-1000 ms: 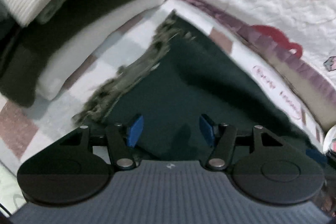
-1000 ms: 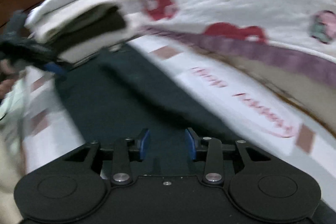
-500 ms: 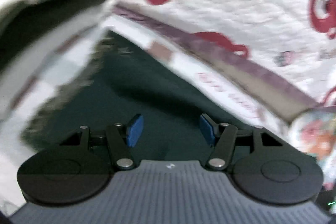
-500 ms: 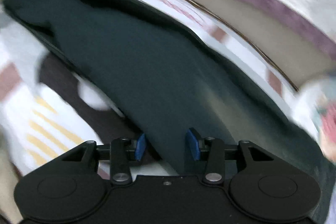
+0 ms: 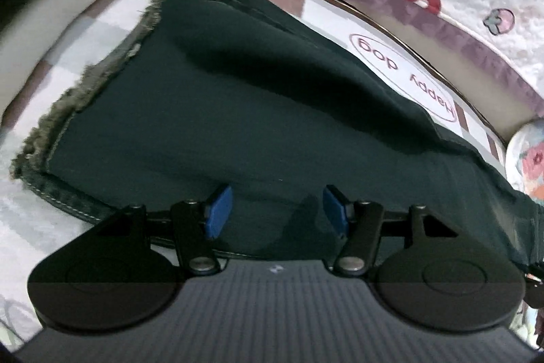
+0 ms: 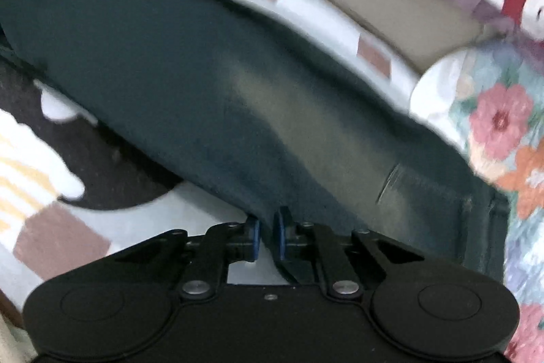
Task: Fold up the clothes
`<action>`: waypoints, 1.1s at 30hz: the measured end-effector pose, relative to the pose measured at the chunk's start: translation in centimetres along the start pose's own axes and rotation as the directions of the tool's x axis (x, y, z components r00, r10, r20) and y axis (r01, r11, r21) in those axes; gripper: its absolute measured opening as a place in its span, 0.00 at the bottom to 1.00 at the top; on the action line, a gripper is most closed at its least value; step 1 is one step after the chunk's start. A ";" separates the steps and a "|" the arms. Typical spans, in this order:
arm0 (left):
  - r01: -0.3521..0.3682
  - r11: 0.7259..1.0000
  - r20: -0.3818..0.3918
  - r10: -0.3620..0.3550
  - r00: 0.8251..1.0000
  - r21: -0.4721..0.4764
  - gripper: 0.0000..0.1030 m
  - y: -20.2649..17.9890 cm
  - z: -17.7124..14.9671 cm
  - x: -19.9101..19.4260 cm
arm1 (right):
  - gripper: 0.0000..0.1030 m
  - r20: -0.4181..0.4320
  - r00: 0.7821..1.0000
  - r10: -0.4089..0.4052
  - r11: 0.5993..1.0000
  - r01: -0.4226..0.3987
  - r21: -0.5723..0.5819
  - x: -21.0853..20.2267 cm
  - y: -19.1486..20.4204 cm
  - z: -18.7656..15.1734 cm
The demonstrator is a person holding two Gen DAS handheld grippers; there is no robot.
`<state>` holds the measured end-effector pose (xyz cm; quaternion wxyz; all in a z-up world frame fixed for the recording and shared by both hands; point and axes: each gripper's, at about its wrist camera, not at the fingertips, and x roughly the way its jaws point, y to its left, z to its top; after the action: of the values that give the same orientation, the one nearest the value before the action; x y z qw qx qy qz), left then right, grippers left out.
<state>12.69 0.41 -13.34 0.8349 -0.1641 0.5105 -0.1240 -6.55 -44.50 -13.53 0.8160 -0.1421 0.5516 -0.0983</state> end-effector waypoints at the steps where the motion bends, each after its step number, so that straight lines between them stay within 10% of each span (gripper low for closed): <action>1: -0.010 1.000 0.000 0.010 1.000 -0.001 0.57 -0.1 0.1 -0.2 | 0.13 0.001 0.999 0.052 0.999 -0.052 0.014 -0.5 -0.2 0.6; 5: -0.028 1.000 0.029 0.028 0.999 -0.005 0.57 0.3 0.5 -1.3 | 0.18 0.105 0.949 0.298 0.955 -0.297 -0.023 -5.2 0.3 4.4; 9: 0.017 0.999 0.087 -0.013 0.996 -0.046 0.57 1.6 1.1 -2.7 | 0.43 0.235 0.826 0.512 0.859 -0.494 -0.136 -8.1 3.6 10.1; 17: 0.077 0.995 0.204 -0.063 0.977 -0.062 0.57 2.7 1.9 -3.9 | 0.45 0.214 0.691 0.691 0.722 -0.651 -0.234 -4.6 12.8 26.5; 24: 0.109 0.990 0.278 -0.079 0.957 -0.094 0.57 4.4 1.7 -5.0 | 0.61 0.022 0.684 0.729 0.684 -0.729 -0.035 2.5 19.0 33.9; 33: 0.079 0.989 0.249 -0.045 0.967 -0.128 0.57 5.8 1.7 -4.1 | 0.62 0.055 0.593 0.803 0.571 -0.792 0.216 6.4 22.1 33.6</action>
<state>12.58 7.47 -11.65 0.8742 -0.2510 0.4051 -0.0933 27.12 -21.57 -14.84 0.7692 0.2141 0.5619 0.2164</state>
